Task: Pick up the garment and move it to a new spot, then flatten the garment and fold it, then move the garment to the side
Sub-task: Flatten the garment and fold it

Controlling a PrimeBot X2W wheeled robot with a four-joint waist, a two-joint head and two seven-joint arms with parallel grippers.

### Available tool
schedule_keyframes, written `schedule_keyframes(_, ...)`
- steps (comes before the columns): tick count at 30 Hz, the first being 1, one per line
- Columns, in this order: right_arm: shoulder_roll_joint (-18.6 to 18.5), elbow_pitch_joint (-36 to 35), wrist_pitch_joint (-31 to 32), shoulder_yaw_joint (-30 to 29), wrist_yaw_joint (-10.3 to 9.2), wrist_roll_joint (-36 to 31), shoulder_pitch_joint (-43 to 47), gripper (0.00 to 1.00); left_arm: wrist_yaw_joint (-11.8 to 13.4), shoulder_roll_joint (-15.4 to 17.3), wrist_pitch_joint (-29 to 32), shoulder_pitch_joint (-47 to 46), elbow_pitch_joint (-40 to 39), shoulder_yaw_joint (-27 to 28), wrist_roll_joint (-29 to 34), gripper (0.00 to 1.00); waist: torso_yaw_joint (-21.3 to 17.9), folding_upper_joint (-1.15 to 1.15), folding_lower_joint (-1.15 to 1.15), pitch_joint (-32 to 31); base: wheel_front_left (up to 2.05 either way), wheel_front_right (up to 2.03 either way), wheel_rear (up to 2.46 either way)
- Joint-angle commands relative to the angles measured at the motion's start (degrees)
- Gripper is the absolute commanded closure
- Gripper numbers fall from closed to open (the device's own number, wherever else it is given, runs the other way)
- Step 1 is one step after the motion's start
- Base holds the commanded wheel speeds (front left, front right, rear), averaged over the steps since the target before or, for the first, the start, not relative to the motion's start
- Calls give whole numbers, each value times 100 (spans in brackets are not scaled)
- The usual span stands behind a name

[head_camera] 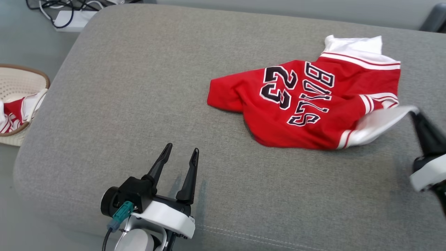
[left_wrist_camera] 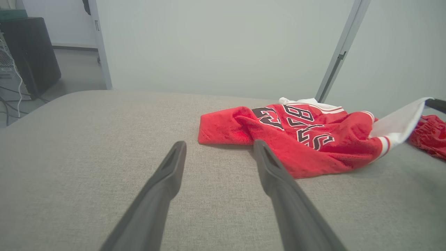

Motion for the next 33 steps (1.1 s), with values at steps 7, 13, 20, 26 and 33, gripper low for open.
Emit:
schedule_keyframes(7, -414, -1616, 520, -779, 8, -36, 137, 100, -141, 36, -58, -227, 88, -80, 31, 0, -412, 0, 0, -235, 0, 0, 0)
schedule_keyframes(13, -454, -2695, 947, -846, 8, -127, -140, 100, -183, 36, -58, -430, 329, -345, 19, 0, -589, 0, 0, -279, 0, 0, 0)
schedule_keyframes(20, -485, -3324, 1531, 10, 8, -281, -1751, 100, -155, 36, -58, -606, 533, -764, -192, 0, -554, 0, 0, -319, 0, 0, 0)
schedule_keyframes(26, -401, -2928, 1667, 553, 8, -322, -2757, 100, -105, 36, -58, -646, 658, -1117, -422, 0, -350, 0, 0, -319, 0, 0, 0)
schedule_keyframes(33, -415, -2366, 1582, 900, 8, -302, -3100, 100, -115, 36, -58, -1182, 990, -2052, -509, 0, -262, 0, 0, -243, 0, 0, 0)
